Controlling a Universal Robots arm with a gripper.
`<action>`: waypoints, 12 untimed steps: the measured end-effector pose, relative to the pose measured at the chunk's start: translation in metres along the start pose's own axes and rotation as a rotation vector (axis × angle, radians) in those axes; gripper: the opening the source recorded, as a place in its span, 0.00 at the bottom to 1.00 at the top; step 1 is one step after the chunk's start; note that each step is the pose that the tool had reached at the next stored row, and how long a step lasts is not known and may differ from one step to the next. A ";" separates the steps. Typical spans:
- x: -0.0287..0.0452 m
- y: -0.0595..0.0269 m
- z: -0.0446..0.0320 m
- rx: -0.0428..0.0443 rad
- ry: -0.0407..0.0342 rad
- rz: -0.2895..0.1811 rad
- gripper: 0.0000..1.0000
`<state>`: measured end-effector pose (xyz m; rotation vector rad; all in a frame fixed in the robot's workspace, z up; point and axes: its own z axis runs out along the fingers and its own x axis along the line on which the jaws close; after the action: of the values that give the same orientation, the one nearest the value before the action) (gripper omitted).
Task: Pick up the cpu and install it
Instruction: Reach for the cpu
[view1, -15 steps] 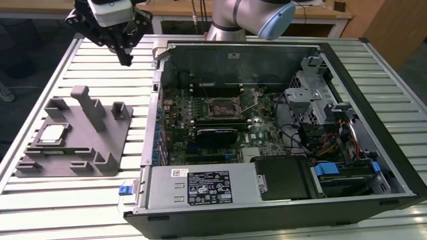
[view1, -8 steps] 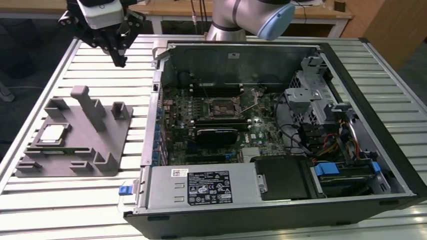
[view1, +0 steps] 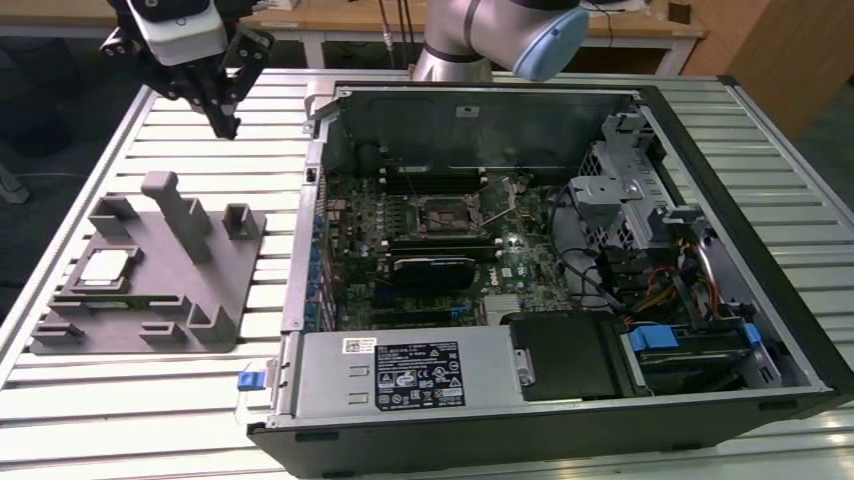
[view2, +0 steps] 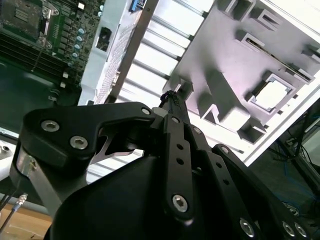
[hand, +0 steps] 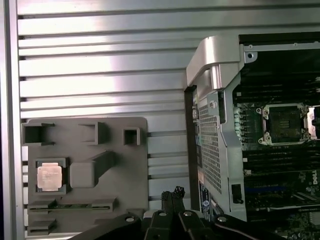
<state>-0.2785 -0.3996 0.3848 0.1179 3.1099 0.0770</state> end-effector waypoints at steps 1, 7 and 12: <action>0.0018 -0.0002 0.0007 0.0000 0.0000 0.000 0.11; 0.0122 -0.0012 0.0037 0.0000 0.0000 0.000 0.11; 0.0196 -0.0020 0.0051 -0.0001 0.0000 0.000 0.11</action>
<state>-0.2981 -0.3999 0.3791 0.1179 3.1099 0.0771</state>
